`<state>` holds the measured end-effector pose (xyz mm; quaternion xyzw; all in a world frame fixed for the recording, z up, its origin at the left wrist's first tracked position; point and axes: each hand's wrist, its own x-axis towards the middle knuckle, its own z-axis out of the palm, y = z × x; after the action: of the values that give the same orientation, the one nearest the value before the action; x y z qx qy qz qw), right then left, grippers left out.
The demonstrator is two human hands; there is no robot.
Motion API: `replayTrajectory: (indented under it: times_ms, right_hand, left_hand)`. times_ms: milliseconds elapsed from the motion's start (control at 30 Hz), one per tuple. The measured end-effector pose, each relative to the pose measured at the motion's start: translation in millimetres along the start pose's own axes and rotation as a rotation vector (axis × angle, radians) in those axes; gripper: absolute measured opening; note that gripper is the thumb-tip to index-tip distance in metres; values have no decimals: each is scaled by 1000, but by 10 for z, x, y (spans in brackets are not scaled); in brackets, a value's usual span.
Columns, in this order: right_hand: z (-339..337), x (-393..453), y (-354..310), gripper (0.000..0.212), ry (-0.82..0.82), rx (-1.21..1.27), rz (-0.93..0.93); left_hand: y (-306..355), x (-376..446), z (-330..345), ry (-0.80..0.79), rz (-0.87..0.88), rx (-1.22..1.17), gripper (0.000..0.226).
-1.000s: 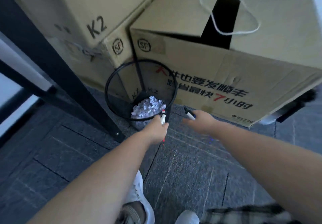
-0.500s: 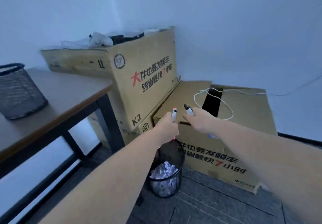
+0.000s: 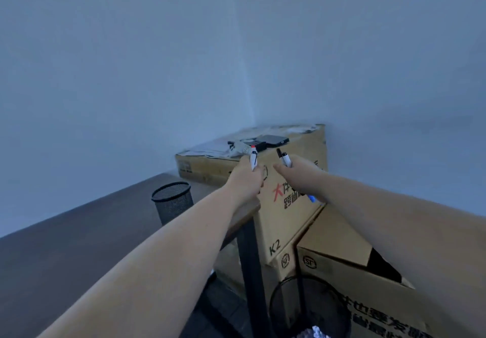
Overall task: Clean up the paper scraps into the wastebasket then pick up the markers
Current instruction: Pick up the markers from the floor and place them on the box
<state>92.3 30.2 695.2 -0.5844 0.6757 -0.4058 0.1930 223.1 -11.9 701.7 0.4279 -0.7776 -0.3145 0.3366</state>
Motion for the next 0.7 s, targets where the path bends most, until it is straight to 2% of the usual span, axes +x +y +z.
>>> replayTrajectory:
  times_ms: [167, 333, 400, 600, 700]
  right_hand:
    - [300, 343, -623, 34, -57, 112, -109]
    - [770, 669, -1095, 31, -109, 275, -176]
    - [976, 807, -1263, 36, -129, 371, -176]
    - [1532, 1105, -1533, 34, -106, 473, -193]
    - [1728, 1183, -1495, 27, -131, 537, -153]
  left_hand:
    - [29, 164, -692, 141, 35, 46, 22]
    - [-310, 269, -1211, 315, 14, -33, 16]
    - [-490, 288, -1381, 375, -26, -70, 15]
    - [-966, 423, -1609, 522, -55, -151, 14]
    - [-1093, 475, -1591, 492, -86, -150, 13]
